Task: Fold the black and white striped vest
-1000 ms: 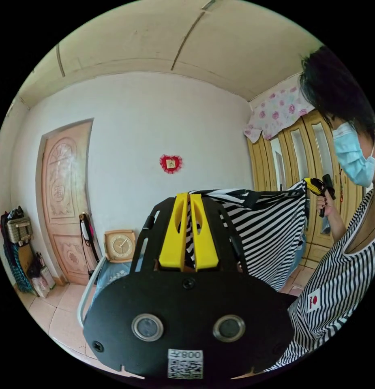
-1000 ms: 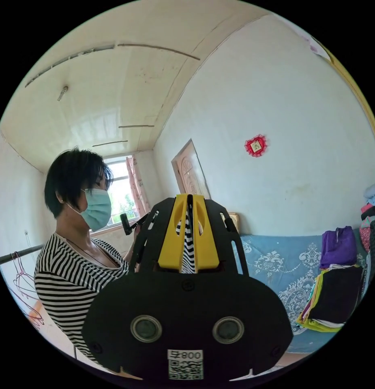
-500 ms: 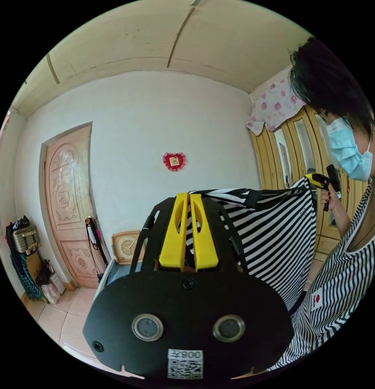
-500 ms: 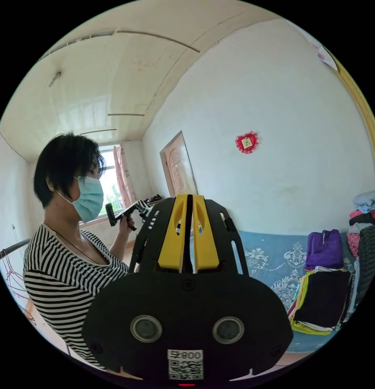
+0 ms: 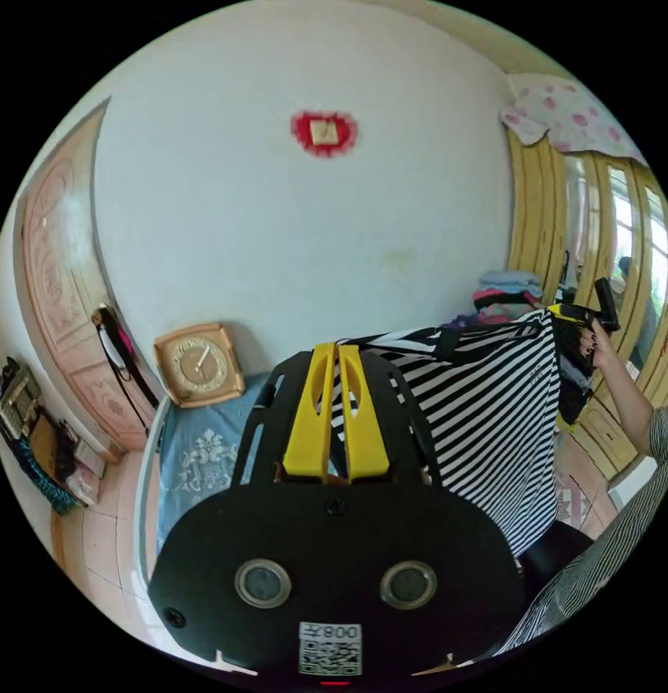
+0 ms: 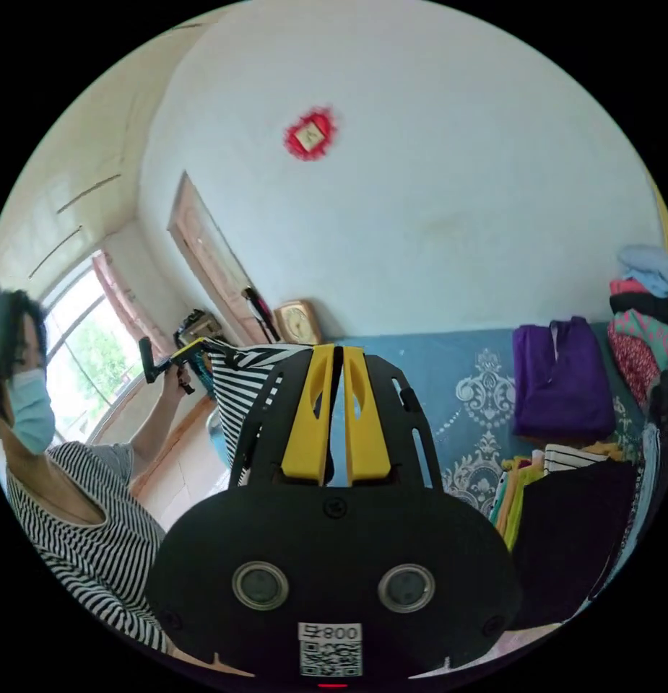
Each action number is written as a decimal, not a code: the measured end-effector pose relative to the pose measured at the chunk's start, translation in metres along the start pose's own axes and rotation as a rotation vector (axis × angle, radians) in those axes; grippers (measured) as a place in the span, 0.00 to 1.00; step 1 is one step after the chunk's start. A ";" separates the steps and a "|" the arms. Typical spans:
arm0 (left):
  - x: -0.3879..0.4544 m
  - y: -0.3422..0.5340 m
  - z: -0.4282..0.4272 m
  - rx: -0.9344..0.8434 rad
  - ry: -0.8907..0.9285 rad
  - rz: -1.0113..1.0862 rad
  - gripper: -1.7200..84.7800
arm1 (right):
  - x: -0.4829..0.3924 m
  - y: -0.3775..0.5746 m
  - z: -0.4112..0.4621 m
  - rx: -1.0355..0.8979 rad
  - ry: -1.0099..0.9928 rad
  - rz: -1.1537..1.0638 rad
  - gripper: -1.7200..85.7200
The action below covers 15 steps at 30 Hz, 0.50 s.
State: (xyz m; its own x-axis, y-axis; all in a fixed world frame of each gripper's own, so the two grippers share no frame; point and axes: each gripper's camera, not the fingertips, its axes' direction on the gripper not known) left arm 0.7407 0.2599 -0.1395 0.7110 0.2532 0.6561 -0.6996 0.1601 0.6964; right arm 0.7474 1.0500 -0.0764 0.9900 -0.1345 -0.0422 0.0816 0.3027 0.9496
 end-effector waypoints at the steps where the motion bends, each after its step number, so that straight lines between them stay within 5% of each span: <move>1: -0.009 -0.001 0.025 -0.033 0.007 -0.018 0.03 | 0.015 -0.006 0.020 -0.026 0.010 0.022 0.04; 8: -0.101 0.071 0.292 -0.536 0.019 -0.190 0.05 | 0.194 0.007 0.256 -0.445 0.164 0.421 0.03; 15: -0.192 0.186 0.306 -0.530 0.244 -0.343 0.08 | 0.242 0.052 0.297 -0.449 0.159 0.458 0.02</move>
State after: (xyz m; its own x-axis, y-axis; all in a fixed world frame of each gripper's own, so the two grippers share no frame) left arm 0.4959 -0.0513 -0.0473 0.9061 0.3029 0.2953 -0.4218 0.7006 0.5755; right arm 0.9572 0.7527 0.0547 0.9381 0.2316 0.2575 -0.3459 0.6649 0.6620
